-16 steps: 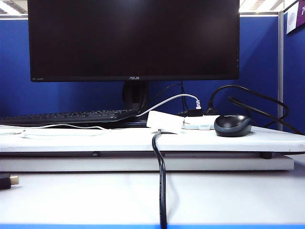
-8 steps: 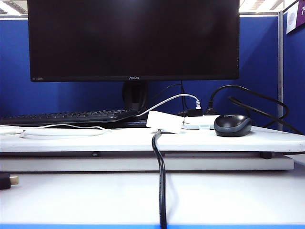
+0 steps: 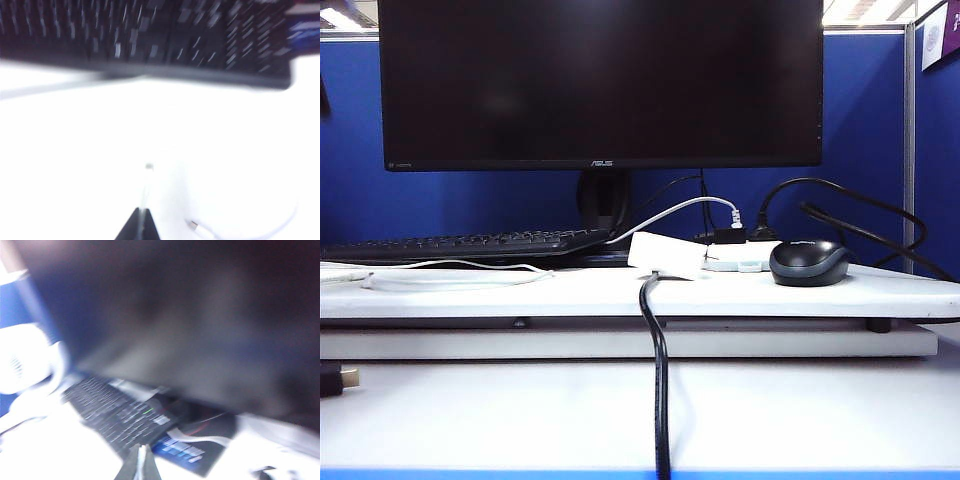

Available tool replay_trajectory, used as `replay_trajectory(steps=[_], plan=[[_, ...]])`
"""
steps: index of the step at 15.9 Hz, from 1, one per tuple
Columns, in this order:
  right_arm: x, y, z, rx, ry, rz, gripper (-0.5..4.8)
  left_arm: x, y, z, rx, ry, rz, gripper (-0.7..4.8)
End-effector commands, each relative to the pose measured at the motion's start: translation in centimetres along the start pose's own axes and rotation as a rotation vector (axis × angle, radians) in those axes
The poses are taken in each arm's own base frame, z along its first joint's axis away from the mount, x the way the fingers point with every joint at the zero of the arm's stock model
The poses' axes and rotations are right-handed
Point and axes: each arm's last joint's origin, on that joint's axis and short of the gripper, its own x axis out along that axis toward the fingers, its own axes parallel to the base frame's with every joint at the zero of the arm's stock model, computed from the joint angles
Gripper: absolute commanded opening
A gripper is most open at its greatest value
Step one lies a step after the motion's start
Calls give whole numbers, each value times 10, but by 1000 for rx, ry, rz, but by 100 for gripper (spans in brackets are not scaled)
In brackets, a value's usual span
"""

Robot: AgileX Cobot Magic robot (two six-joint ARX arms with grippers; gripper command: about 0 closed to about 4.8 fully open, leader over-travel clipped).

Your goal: Pick up the Type-C charging cable and the charging base, insert one end of the Type-C charger into the corresponding slot on the base, and finally place the plugged-in charger back on the table.

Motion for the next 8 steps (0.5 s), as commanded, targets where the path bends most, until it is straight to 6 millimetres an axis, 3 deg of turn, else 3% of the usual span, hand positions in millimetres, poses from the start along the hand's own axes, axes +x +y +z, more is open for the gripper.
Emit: replay_trajectory(steps=[1, 4, 8], plan=[[8, 8, -5, 9, 42, 46, -8, 31, -8, -3, -28, 111, 23, 309], [15, 10, -12, 22, 89, 63, -7, 68, -11, 0, -62, 259, 109, 310], [17, 9, -17, 37, 134, 54, -7, 86, -10, 26, -71, 370, 112, 310]])
